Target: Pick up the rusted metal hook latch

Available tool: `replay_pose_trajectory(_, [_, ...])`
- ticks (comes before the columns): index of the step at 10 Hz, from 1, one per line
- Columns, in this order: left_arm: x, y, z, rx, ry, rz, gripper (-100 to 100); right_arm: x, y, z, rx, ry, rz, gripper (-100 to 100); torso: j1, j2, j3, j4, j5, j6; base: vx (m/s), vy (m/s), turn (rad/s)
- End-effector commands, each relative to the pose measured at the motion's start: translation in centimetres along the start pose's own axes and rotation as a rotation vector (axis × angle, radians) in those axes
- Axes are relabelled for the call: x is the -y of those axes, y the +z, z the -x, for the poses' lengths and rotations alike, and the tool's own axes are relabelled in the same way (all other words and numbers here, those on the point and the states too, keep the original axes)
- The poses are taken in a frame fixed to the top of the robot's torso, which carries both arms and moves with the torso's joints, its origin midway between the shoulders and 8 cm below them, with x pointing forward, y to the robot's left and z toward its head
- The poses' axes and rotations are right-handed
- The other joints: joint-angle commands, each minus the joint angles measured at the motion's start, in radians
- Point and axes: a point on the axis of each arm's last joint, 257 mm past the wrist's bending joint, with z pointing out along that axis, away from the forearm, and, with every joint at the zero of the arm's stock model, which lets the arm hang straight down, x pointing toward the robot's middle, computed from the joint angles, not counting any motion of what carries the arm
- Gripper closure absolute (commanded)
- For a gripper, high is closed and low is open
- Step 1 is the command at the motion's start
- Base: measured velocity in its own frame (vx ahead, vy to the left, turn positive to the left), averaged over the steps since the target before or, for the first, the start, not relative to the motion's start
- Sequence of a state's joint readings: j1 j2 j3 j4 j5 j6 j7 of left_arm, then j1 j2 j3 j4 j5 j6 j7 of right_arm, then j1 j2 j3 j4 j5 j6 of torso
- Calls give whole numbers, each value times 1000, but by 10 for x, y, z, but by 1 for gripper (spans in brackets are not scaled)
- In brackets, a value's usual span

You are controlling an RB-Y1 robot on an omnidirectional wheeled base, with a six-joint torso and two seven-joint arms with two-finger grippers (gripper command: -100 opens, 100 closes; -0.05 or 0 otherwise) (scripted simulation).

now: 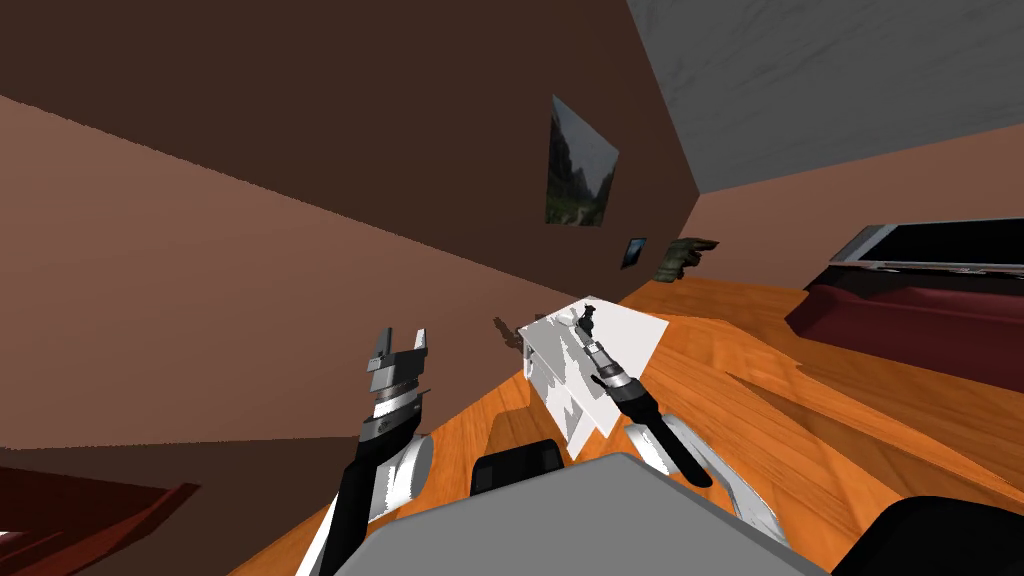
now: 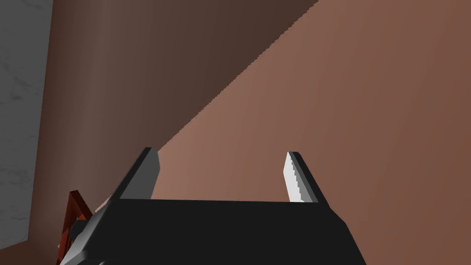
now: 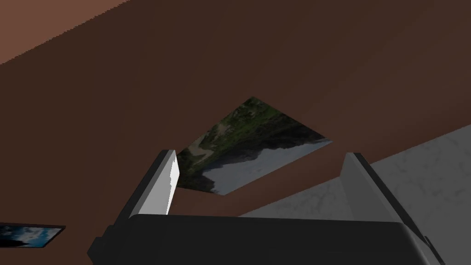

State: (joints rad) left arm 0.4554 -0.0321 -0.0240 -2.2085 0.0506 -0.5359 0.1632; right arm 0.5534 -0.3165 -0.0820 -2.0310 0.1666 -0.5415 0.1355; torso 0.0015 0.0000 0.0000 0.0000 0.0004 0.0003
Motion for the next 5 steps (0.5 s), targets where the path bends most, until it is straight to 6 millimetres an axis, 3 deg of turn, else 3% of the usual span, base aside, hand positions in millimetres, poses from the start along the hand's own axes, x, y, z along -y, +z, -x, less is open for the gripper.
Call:
replay_pose_trajectory(1, [0, 0, 0, 0, 0, 0, 0, 23, -9, -5, -44, -46, -43, -100, 0, 0, 0, 0, 0, 0, 0, 30, 150])
replay_pose_trajectory(2, [0, 0, 0, 0, 0, 0, 0, 27, -11, -6, -47, -45, -52, -100, 0, 0, 0, 0, 0, 0, 3, 21, 67])
replay_pose_trajectory(4, [0, 0, 0, 0, 0, 0, 0, 63, -28, -13, -124, -127, -120, -100, 0, 0, 0, 0, 0, 0, 12, 39, 171])
replay_pose_trajectory(5, [0, 0, 0, 0, 0, 0, 0, 71, -33, -15, -129, -125, -140, -100, 1, -1, 0, 0, 0, -1, 12, 27, 86])
